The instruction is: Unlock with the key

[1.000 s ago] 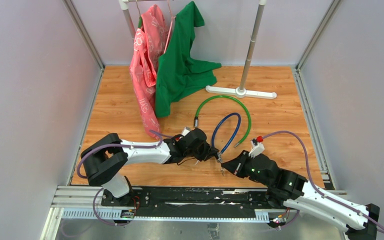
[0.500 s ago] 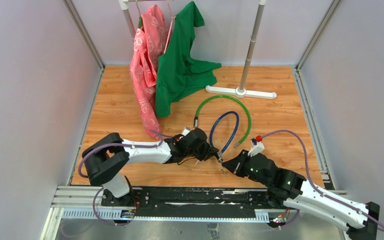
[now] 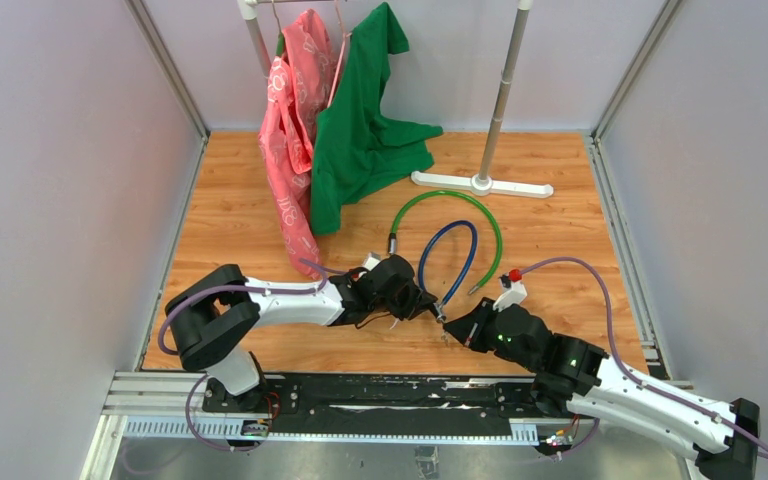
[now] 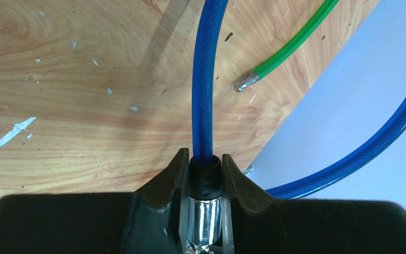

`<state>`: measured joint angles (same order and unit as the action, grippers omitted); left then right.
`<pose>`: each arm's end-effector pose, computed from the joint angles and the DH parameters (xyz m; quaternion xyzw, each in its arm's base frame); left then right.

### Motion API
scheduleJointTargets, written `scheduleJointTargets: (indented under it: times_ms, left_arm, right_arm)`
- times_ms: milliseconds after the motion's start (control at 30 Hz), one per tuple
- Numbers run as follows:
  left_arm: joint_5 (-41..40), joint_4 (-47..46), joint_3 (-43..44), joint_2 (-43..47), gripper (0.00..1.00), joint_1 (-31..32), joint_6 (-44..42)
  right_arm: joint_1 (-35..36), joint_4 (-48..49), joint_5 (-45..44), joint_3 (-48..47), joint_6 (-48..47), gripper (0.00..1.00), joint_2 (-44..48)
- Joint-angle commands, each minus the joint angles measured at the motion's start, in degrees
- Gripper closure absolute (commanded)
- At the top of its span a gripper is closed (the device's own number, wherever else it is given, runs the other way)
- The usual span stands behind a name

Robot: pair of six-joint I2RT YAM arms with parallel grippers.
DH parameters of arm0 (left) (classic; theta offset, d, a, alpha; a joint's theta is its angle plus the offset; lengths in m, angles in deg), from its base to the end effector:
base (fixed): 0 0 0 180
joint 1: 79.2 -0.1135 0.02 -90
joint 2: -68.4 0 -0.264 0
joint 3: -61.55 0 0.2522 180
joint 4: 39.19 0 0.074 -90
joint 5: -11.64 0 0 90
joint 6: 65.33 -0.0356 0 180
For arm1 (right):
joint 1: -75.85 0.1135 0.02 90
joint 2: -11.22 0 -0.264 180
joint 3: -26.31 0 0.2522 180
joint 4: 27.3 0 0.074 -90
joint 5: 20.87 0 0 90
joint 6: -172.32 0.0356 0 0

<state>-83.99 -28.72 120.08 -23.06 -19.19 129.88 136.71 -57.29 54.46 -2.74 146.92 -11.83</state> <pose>0.1619 -0.2736 0.1651 -0.3705 0.8394 -0.3860 0.0955 0.0697 0.1065 0.1991 0.0966 0.8290 0.4312 0.3427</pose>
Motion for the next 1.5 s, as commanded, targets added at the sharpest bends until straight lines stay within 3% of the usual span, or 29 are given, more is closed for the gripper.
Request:
scheduleJointTargets:
  times_ms: [0,1467]
  left_arm:
    - [1.94,-3.21,2.25,0.14,1.0,0.3,0.44]
    - [1.39,-3.18,1.42,1.9,1.0,0.65,-0.49]
  right_arm:
    - [0.4,-2.97,-4.64,-1.15,-0.92,1.0,-0.35]
    - [0.4,-9.7,-9.59,-5.03,5.14,1.0,-7.69]
